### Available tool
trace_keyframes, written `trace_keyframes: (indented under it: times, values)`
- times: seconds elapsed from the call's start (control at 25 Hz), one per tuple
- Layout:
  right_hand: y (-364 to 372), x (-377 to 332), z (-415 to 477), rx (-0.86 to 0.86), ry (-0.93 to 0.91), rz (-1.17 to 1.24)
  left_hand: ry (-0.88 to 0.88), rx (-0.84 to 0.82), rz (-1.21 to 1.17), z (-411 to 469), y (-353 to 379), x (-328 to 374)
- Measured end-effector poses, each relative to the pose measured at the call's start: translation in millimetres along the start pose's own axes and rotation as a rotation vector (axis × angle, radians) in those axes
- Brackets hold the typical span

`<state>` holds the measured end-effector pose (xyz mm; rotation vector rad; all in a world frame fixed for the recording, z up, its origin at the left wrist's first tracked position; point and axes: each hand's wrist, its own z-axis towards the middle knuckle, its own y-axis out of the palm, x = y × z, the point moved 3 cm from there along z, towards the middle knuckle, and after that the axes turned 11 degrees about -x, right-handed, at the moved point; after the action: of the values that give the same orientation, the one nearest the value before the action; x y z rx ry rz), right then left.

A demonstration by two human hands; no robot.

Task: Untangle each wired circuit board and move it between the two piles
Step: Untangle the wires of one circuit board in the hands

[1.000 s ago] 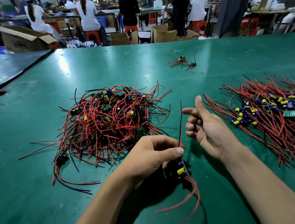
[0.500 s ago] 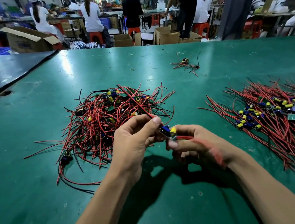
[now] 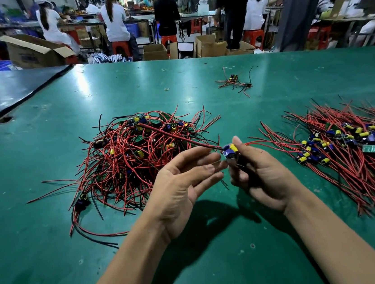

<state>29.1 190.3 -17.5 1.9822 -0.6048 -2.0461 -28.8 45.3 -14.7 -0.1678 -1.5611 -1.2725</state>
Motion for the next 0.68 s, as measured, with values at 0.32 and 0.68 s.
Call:
trace_keyframes:
  times: [0.32, 0.68]
  values:
    - [3.3, 16.6, -7.7, -0.14, 0.135, -0.175, -0.246, -0.027, 0.25, -4.4, 2.6, -20.2]
    - [-18.6, 12.5, 4.6, 0.185, 0.018, -0.358, -0.226, -0.037, 0.469, -2.4, -2.2, -28.0]
